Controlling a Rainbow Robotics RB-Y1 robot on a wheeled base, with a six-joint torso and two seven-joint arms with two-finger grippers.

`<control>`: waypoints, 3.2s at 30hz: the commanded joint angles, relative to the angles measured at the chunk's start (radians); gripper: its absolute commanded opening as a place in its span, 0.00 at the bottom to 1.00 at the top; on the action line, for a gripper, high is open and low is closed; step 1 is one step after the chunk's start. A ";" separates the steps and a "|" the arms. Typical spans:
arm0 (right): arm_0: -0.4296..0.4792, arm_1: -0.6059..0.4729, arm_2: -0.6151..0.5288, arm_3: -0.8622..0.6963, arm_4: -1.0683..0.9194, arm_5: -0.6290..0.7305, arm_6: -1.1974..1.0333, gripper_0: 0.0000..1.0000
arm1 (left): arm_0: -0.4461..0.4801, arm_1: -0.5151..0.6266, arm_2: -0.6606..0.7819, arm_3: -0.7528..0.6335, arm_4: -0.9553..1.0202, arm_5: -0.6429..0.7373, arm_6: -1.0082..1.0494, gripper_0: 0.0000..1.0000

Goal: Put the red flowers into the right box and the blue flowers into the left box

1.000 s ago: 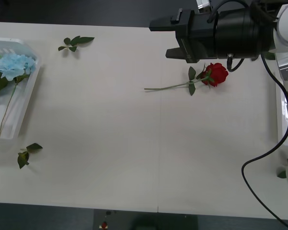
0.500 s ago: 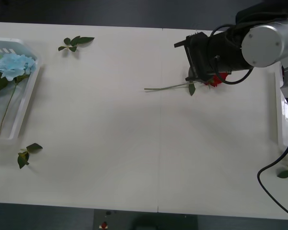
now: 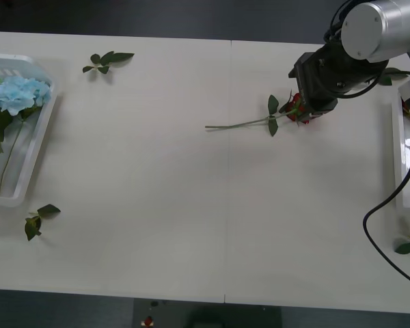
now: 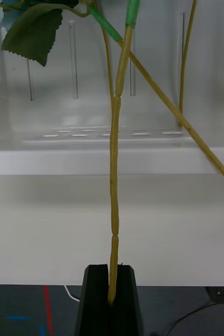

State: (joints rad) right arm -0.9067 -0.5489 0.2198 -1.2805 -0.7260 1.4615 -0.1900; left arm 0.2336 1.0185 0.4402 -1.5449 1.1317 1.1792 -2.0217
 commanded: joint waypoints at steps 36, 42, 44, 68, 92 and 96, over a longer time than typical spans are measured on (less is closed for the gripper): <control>-0.147 0.127 0.326 0.471 0.091 -0.351 0.050 1.00 | 0.030 0.023 0.178 -0.156 0.635 -0.004 -0.086 1.00; -0.147 0.133 0.332 0.492 0.092 -0.366 0.060 1.00 | 0.020 0.023 0.069 -0.248 0.681 -0.208 -0.066 1.00; -0.147 0.138 0.336 0.501 0.092 -0.371 0.061 1.00 | -0.002 0.023 0.031 -0.270 0.681 -0.236 -0.060 1.00; -0.147 0.153 0.388 0.535 0.089 -0.388 0.067 0.03 | -0.493 0.003 -0.574 -0.451 0.638 -0.359 -0.029 1.00; -0.149 0.110 0.348 0.391 0.082 -0.204 0.081 0.00 | -0.505 -0.169 -0.635 -0.531 0.635 -0.263 -0.063 1.00; -0.149 0.093 0.322 0.325 0.069 -0.133 0.086 0.00 | -0.504 -0.167 -0.626 -0.541 0.635 -0.257 -0.080 1.00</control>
State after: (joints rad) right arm -1.0311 -0.4281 0.5603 -0.9023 -0.6488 1.3119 -0.1672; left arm -0.2785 0.8413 -0.2159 -2.0416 1.7707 0.9149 -2.0812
